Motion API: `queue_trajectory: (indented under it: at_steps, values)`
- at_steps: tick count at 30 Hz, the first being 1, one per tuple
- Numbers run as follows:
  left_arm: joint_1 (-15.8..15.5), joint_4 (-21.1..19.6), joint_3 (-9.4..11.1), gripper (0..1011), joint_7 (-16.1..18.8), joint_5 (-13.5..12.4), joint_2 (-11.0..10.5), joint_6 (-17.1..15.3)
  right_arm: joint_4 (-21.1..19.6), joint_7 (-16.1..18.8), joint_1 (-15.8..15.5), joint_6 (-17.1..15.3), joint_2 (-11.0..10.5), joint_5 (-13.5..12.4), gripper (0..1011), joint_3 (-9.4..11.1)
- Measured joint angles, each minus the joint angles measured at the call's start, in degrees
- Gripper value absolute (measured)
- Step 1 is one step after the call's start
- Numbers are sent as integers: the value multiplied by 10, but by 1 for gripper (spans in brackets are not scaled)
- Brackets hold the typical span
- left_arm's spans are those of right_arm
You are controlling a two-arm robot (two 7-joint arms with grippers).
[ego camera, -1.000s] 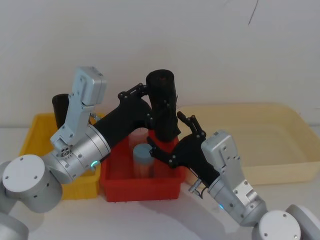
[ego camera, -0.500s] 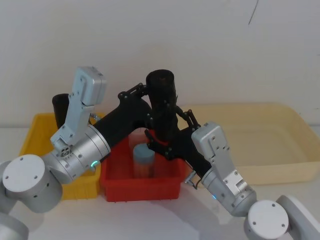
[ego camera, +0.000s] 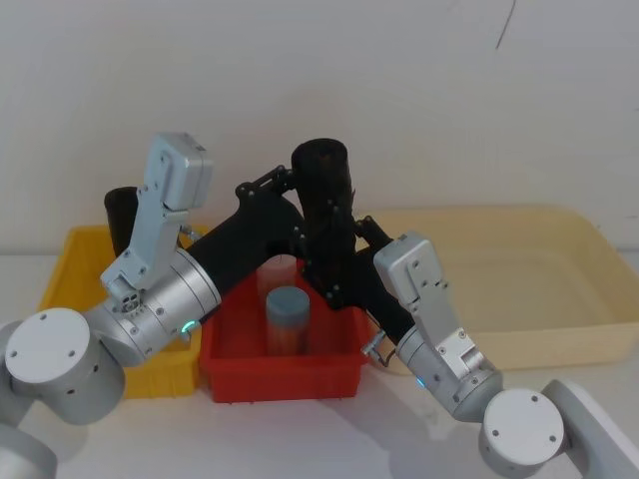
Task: Pick up the garbage bag with the one hand and transfer it to the other hand.
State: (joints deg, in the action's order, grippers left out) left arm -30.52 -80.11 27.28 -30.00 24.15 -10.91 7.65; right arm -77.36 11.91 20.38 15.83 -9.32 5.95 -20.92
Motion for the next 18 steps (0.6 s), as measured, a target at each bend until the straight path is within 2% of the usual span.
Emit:
queue_trajectory:
  at_steps: [1,2,3,4,5,6,7,15,18]
  values:
    - [0,0,0,519,0,0,0,0,0,0,0,-1,1,0,701,0]
    - [0,0,0,519,0,0,0,0,0,0,0,-1,1,0,701,0]
    - [0,0,0,519,0,0,0,0,1,0,1,-3,2,0,630,1]
    - [0,0,0,519,0,0,0,0,1,0,1,-4,2,0,630,2]
    - [0,0,0,519,0,0,0,0,1,1,1,-6,2,0,572,3]
    - [0,0,0,519,0,0,0,0,0,2,1,-7,3,0,572,3]
    - [0,0,0,519,0,0,0,0,0,3,1,-7,3,0,521,3]
    - [0,0,0,519,0,0,0,0,-9,17,-2,-17,1,-11,497,6]
    - [0,0,0,586,0,0,0,0,-13,21,-3,-21,0,-17,496,7]
